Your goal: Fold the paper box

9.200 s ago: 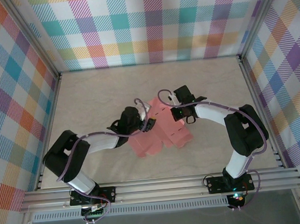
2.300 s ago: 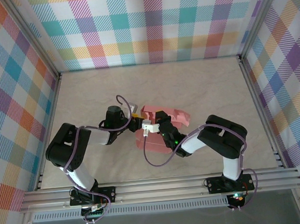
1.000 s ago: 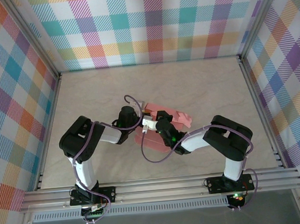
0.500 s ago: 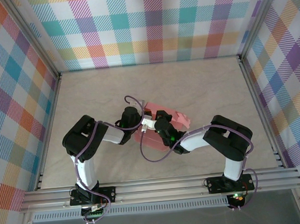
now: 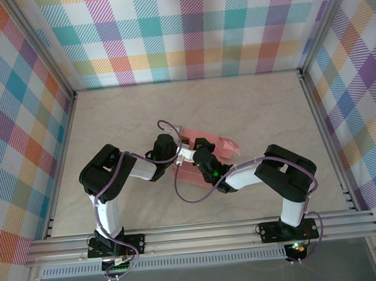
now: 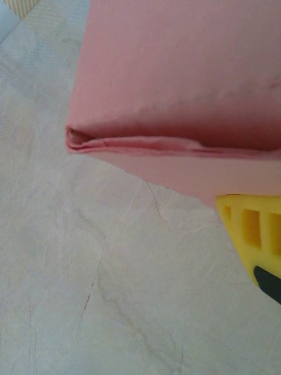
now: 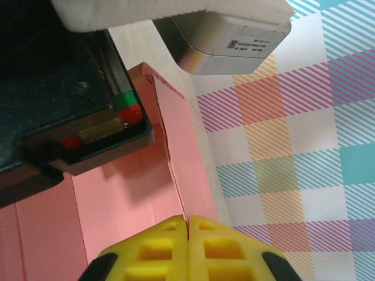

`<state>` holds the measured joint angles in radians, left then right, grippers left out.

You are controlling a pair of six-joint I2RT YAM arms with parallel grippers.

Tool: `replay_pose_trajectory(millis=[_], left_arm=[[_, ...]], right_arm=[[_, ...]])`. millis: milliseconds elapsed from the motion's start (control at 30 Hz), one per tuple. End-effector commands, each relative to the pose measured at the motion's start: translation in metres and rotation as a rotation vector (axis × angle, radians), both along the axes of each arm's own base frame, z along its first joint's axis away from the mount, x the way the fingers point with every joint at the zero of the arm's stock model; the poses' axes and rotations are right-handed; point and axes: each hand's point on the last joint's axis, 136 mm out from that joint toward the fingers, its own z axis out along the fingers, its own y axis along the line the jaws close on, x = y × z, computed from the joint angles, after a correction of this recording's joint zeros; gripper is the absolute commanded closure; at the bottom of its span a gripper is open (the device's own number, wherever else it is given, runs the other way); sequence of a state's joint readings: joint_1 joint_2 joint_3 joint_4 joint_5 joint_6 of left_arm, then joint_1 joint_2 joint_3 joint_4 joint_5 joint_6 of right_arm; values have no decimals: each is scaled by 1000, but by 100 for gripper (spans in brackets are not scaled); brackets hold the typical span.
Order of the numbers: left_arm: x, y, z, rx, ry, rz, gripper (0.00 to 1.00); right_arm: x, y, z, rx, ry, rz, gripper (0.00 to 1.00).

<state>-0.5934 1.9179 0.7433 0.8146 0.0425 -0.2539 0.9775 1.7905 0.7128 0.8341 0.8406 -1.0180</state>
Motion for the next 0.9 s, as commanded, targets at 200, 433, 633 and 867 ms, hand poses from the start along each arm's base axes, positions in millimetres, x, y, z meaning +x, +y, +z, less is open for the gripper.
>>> replay_pose_trajectory(millis=[200,433,633,867], left_arm=[[3,1,4,-25,28,4,100],[14,8,20,-156,56,26,100],[19,6,36,-248,64,-4,100],[10,2,54,-275,43,-132,100]], right_arm=[[-16,2,5,127,90,7,49],[-26,-15,35,253,146,-34,21],[-32,-27,64,365,162,-68,14],[-32,-50,144,757,215,-127,12]])
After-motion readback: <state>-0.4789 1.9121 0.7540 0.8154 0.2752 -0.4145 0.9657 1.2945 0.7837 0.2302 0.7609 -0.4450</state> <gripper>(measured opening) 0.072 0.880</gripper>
